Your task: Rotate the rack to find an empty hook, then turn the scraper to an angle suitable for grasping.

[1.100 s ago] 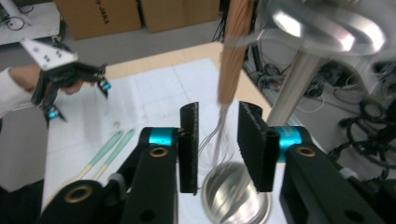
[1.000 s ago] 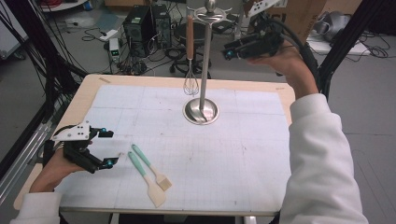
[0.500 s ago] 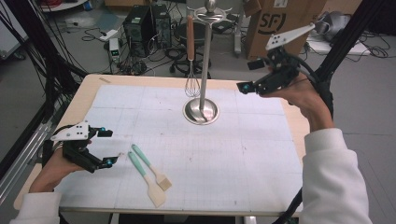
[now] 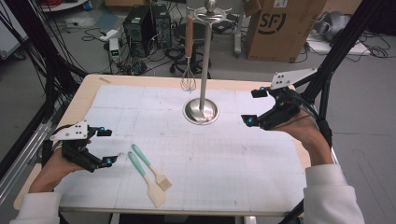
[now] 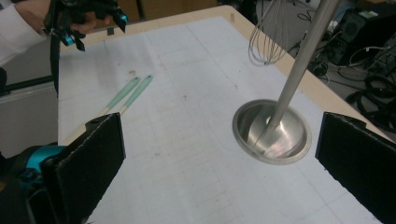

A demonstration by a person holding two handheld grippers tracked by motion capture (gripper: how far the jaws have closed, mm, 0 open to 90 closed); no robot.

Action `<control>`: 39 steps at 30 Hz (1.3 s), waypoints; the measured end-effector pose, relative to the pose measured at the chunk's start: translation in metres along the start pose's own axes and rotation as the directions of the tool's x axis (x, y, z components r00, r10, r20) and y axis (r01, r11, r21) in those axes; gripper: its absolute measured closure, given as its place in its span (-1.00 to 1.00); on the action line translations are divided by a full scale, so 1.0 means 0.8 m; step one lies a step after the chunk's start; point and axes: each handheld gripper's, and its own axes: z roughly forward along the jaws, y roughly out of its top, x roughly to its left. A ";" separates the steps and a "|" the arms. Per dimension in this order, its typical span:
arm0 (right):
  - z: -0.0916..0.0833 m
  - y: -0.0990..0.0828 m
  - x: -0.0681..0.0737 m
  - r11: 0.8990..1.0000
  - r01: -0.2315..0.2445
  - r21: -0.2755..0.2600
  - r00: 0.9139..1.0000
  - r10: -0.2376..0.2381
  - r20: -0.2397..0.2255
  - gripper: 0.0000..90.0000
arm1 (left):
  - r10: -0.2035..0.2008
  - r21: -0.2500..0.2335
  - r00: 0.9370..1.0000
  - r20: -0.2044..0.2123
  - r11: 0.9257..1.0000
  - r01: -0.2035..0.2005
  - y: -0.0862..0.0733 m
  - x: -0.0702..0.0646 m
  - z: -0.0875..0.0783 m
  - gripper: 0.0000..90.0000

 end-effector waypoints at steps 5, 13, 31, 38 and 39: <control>0.012 -0.026 0.013 1.000 0.006 -0.002 1.000 -0.006 -0.011 -1.00 | 0.005 -0.006 1.000 0.001 1.000 -0.005 0.001 -0.001 -0.001 -0.96; 0.033 -0.065 0.021 1.000 0.009 -0.027 0.999 -0.010 -0.037 -1.00 | 0.014 -0.023 1.000 -0.001 1.000 -0.014 0.003 -0.004 -0.005 -0.96; 0.045 -0.129 0.032 0.999 -0.031 -0.038 0.999 0.030 -0.036 -1.00 | 0.017 -0.010 1.000 -0.018 1.000 -0.017 0.002 -0.005 -0.004 -0.96; 0.046 -0.149 0.036 0.996 -0.052 -0.071 0.998 0.049 -0.044 -1.00 | 0.021 -0.013 1.000 -0.008 1.000 -0.021 0.006 -0.010 0.000 -0.96; 0.045 -0.150 0.035 0.996 -0.051 -0.078 0.998 0.048 -0.042 -1.00 | 0.021 -0.012 1.000 -0.007 1.000 -0.021 0.006 -0.011 0.001 -0.96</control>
